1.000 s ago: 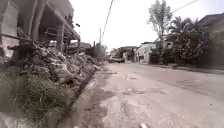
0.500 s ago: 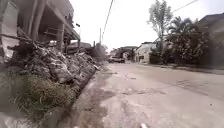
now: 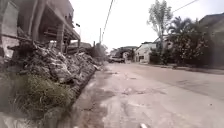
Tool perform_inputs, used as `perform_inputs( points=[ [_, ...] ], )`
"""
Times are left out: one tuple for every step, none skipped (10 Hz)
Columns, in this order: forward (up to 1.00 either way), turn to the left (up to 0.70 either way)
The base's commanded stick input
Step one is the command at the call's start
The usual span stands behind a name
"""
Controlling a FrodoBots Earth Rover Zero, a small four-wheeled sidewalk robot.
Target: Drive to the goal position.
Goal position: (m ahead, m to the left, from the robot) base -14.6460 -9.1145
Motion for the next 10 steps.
perform_inputs(
  points=[
    [0.04,0.0],
    [0.04,0.0],
    [0.04,0.0],
    [0.05,0.0],
    [0.04,0.0],
    [0.04,0.0],
    [0.05,0.0],
    [0.04,0.0],
    [0.04,0.0],
    [0.05,0.0]
  ],
)
